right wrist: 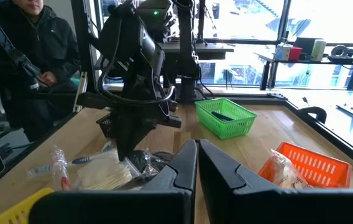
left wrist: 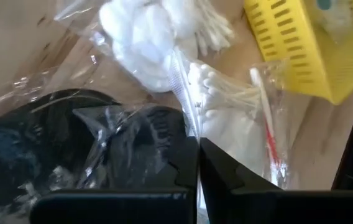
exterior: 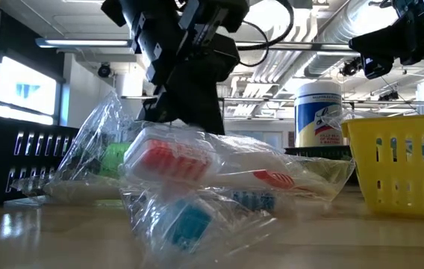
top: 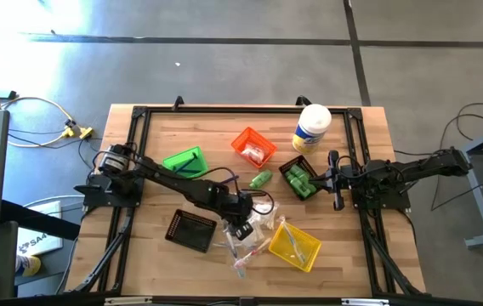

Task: Pick & Place Travel size toiletries
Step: Put the white cotton pack into the orange bin

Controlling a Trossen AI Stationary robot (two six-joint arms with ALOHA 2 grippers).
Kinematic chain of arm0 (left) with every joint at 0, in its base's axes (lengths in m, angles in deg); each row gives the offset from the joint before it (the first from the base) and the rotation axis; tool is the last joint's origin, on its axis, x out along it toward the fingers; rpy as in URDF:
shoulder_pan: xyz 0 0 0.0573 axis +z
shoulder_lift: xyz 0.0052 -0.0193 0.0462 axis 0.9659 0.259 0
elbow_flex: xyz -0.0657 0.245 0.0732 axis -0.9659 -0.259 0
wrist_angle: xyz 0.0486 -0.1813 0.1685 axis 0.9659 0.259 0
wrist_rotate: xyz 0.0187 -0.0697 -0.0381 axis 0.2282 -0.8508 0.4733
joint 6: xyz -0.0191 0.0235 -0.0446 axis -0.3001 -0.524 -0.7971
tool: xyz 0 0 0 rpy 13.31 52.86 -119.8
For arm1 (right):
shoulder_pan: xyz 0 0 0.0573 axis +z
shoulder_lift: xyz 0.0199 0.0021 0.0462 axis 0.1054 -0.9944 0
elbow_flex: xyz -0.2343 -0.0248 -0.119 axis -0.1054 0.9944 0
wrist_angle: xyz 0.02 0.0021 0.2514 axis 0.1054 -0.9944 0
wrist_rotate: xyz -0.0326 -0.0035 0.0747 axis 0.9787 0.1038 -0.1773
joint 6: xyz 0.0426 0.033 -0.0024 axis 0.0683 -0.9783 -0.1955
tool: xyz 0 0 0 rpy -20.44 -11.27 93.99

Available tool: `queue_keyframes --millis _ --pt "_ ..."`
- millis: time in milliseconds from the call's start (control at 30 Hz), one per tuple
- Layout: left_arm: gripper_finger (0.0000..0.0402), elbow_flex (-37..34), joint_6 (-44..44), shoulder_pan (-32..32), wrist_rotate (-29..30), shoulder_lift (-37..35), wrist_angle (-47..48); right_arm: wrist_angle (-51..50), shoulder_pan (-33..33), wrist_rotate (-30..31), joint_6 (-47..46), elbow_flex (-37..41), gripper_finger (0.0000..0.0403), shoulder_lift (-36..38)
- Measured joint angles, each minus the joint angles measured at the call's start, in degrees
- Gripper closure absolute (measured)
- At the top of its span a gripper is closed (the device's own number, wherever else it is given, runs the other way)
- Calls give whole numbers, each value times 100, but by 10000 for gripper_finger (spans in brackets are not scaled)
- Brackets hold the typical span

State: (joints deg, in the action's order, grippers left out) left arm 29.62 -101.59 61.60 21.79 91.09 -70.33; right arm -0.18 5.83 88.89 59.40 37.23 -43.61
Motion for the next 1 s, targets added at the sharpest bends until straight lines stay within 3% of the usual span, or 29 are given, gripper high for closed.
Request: queue_keyframes --millis 567,833,1000 --pt "400 2 1046 425 37 -1506 379 -10 -2 0 4 0 394 2" --pt "400 2 1738 662 874 -1956 446 2 -2 0 79 0 394 0" --pt "400 -1 2605 1015 1332 -1998 436 5 0 69 112 0 394 0"
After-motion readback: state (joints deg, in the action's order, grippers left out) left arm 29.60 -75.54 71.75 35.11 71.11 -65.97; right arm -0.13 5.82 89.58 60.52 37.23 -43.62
